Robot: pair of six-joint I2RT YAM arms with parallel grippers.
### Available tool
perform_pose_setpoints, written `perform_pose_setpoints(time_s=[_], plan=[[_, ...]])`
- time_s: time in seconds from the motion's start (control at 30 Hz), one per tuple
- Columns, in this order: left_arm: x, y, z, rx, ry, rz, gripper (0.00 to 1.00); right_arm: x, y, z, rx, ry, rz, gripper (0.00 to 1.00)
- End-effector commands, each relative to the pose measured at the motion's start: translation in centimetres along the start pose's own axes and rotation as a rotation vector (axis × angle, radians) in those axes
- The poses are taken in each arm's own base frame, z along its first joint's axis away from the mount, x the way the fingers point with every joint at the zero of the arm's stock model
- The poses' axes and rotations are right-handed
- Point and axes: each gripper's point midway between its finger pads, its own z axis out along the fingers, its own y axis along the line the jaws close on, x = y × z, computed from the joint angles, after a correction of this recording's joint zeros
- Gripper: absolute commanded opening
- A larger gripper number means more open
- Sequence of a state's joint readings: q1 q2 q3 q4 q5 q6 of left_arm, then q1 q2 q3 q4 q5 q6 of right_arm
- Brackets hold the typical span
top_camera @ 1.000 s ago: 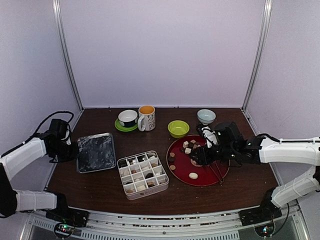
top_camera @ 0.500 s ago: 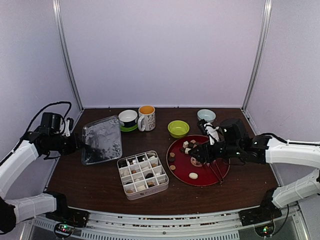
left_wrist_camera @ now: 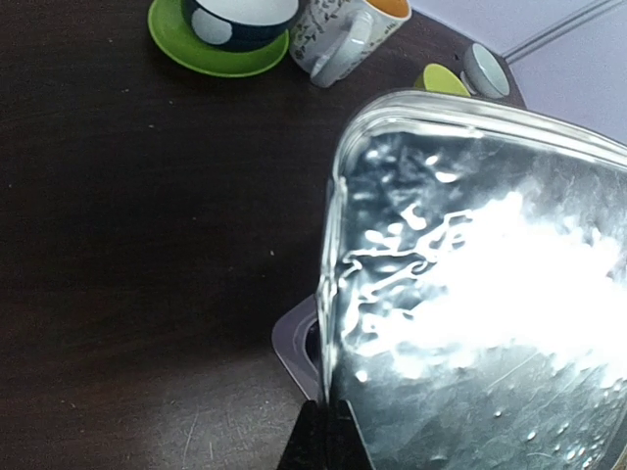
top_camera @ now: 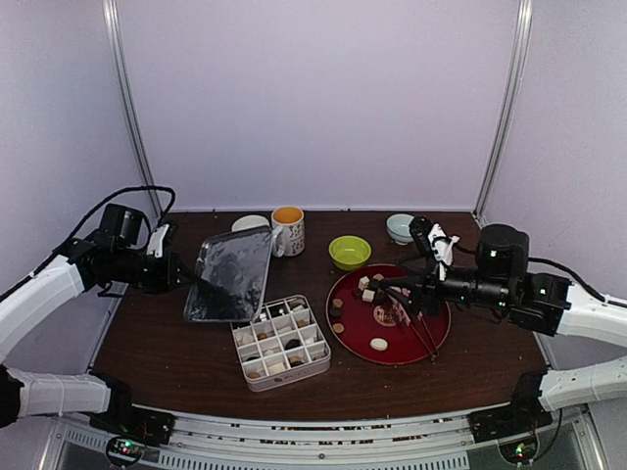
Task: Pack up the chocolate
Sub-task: Pick up the box lid from the corner of the board, then pass from the left arm to the right
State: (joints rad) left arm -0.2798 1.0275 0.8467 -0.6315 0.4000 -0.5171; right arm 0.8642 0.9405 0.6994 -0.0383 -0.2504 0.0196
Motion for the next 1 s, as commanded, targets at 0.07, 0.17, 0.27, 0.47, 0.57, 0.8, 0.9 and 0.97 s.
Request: perform_pose_setpoints(time_s=[0.07,0.17,0.27,0.47,0.57,0.8,0.9,0.97], plan=[[-0.3,-2.7,-0.3,0.049,0.029,0.102,0.00,-3.8,3.6,-2.6,-0.143,-0.211,-0.306,0.66],[-0.1,-3.1,-0.4,0.064,0.040,0.112,0.00,-3.0,4.8,-2.6,-0.184,-0.162,-0.452,0.66],[0.4,-3.6,-0.5,0.069,0.073,0.127,0.00,-1.6,7.0,-2.4,-0.232,-0.104,-0.691,0.66],[1.1,-4.6,-0.1,0.080,0.131,0.141,0.00,-0.7,9.3,-1.0,-0.161,-0.083,-1.107,0.66],[1.9,-5.0,0.4,0.081,0.178,0.149,0.00,-1.2,10.0,-0.1,-0.119,-0.098,-1.222,0.66],[2.8,-6.6,1.5,0.105,0.251,0.144,0.00,-2.2,11.4,2.9,0.080,-0.152,-1.533,0.68],[3.0,-7.5,1.8,0.116,0.264,0.161,0.00,-2.6,11.9,3.9,0.101,-0.147,-1.591,0.65],[3.4,-7.9,2.0,0.122,0.279,0.171,0.00,-2.5,12.2,4.6,0.089,-0.134,-1.615,0.62]])
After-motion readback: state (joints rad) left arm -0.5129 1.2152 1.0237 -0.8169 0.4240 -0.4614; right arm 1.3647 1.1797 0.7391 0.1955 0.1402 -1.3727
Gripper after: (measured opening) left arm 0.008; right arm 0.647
